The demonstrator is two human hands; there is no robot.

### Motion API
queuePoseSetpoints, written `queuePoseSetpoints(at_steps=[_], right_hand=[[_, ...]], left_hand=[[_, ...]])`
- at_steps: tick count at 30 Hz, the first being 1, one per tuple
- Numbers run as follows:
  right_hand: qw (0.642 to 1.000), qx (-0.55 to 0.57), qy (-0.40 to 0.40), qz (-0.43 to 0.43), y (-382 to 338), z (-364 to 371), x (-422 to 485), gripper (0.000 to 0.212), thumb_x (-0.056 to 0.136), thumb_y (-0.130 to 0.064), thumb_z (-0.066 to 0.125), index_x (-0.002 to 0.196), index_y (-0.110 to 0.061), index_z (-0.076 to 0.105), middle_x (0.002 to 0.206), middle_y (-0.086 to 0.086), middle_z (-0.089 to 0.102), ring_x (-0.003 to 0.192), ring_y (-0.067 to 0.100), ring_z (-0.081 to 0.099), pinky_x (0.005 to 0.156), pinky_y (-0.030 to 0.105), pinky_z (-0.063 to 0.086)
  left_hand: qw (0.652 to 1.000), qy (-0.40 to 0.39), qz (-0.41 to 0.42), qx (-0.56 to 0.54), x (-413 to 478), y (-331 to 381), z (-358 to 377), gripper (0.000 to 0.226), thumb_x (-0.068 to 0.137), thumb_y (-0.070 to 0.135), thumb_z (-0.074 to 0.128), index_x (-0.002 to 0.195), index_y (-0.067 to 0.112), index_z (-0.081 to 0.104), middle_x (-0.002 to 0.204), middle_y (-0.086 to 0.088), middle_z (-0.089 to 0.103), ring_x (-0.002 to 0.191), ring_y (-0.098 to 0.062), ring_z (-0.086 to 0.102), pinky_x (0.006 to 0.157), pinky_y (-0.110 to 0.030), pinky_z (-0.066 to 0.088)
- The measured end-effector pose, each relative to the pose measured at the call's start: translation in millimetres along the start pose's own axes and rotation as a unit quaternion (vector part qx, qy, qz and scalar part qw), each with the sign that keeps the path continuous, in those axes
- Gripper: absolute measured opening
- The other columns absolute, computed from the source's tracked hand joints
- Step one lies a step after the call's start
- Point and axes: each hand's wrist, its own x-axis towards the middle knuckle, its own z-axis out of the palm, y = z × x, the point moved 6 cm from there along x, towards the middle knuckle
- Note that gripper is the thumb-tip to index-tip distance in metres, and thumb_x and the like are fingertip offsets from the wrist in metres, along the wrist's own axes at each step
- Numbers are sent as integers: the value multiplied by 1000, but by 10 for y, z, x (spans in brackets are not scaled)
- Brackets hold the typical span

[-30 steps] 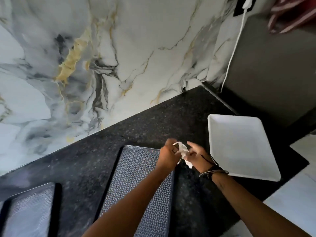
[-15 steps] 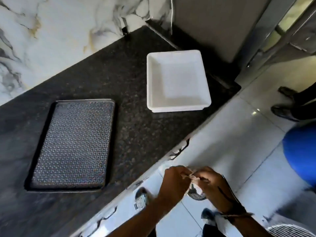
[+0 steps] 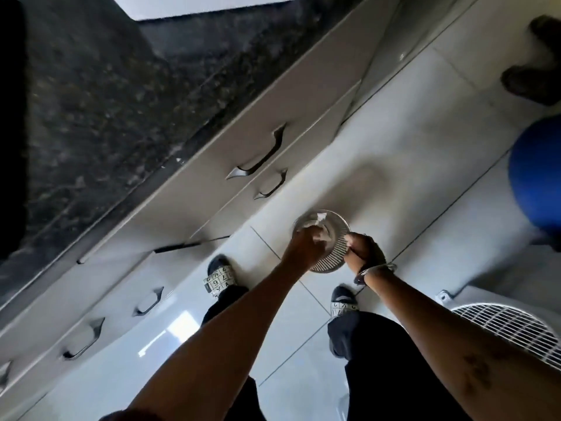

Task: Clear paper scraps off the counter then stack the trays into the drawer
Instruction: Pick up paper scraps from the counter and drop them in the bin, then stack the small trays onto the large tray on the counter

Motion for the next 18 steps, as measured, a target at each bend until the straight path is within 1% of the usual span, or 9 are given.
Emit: queuePoseSetpoints(at_steps=[3, 5, 7, 9, 11, 12, 14, 16, 18], right_hand=[[993, 13, 68, -99, -723, -416, -586, 24, 81, -8, 58, 101, -10, 72, 106, 16, 75, 101, 35, 68, 85, 40, 56], [969, 24, 107, -221, -1430, -671, -1046, 23, 83, -5, 58, 102, -7, 72, 105, 15, 75, 98, 33, 70, 85, 41, 56], [927, 46, 161, -337, -2168, -893, -1454, 22, 85, -7, 57, 102, -8, 71, 99, 11, 76, 91, 30, 71, 79, 37, 58], [867, 71, 202, -449, -3092, -1009, -1856, 23, 88, -13, 54, 100, -8, 72, 95, 9, 75, 87, 24, 69, 76, 31, 55], [808, 72, 207, -546, -4012, -1016, -2062, 25, 87, -13, 55, 105, -5, 71, 103, 13, 72, 95, 23, 65, 85, 28, 50], [796, 56, 193, -571, -4498, -955, -2079, 30, 85, -11, 58, 111, -2, 69, 112, 17, 69, 105, 26, 63, 94, 28, 46], [826, -21, 134, -547, -5401, -727, -1889, 51, 83, -13, 65, 132, -1, 55, 137, 22, 54, 127, 34, 51, 109, 34, 35], [868, -159, 91, -462, -6037, -457, -1489, 71, 87, -27, 64, 147, -6, 34, 157, 20, 30, 142, 36, 31, 118, 43, 26], [883, -266, 79, -377, -6457, -208, -1078, 77, 91, -39, 57, 152, -12, 19, 163, 12, 15, 148, 34, 18, 120, 51, 20]], left_hand=[[993, 86, 69, -40, -738, 374, -675, 21, 85, 7, 59, 101, 11, 72, 110, -5, 75, 87, -20, 70, 82, -32, 57], [970, 210, 122, -14, -1316, 563, -1319, 16, 87, 23, 62, 101, 24, 70, 104, 7, 75, 70, -8, 66, 66, -24, 55], [921, 350, 172, 0, -1874, 663, -2017, 14, 90, 36, 59, 100, 29, 65, 100, 14, 71, 69, -4, 62, 59, -16, 49], [854, 491, 160, -64, -2455, 519, -2885, 12, 91, 37, 58, 99, 29, 59, 96, 15, 60, 77, -7, 60, 65, -14, 47], [775, 617, 55, -123, -2870, 149, -3636, 24, 86, 31, 64, 105, 20, 54, 102, 5, 53, 91, -21, 58, 81, -32, 50], [735, 659, -42, -154, -3040, -129, -3962, 36, 82, 29, 69, 110, 13, 52, 110, -5, 52, 102, -32, 56, 89, -43, 48], [665, 655, -269, -238, -3264, -698, -4378, 61, 75, 31, 75, 121, 3, 47, 127, -20, 47, 119, -41, 47, 97, -53, 42], [646, 575, -406, -296, -3342, -1110, -4528, 68, 73, 34, 75, 123, 0, 44, 133, -22, 45, 123, -40, 46, 100, -51, 41], [658, 537, -419, -322, -3334, -1436, -4657, 63, 75, 33, 72, 121, -1, 46, 131, -22, 48, 122, -40, 49, 99, -49, 42]])
